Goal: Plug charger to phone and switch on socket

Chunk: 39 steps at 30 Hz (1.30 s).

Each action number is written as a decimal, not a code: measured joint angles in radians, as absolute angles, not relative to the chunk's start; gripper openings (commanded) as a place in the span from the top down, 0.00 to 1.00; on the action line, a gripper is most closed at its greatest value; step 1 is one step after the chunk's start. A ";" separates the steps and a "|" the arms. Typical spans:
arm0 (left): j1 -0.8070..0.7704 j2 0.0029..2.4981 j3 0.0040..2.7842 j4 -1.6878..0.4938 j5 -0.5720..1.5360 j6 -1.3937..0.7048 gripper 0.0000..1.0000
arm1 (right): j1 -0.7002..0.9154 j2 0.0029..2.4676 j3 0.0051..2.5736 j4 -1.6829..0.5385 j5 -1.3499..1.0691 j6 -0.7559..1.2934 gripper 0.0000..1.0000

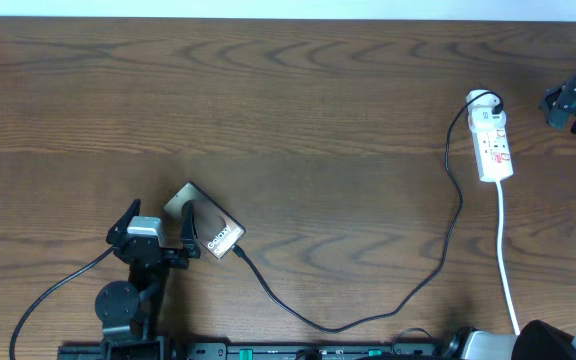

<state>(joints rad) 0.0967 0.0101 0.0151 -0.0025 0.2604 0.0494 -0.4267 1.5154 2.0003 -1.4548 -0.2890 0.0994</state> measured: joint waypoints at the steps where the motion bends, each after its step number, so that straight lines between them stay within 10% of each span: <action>1: 0.097 0.010 0.015 -0.002 0.260 0.049 0.09 | -0.427 1.515 2.000 -1.454 -0.289 0.099 0.01; 39: 0.097 0.010 0.015 -0.003 0.261 0.049 0.09 | -0.152 1.502 1.991 -1.198 -0.253 0.095 0.01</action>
<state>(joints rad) 0.0967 0.0101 0.0151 -0.0029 0.2607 0.0494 -0.1520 1.5024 1.9911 -1.1976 -0.2535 0.0952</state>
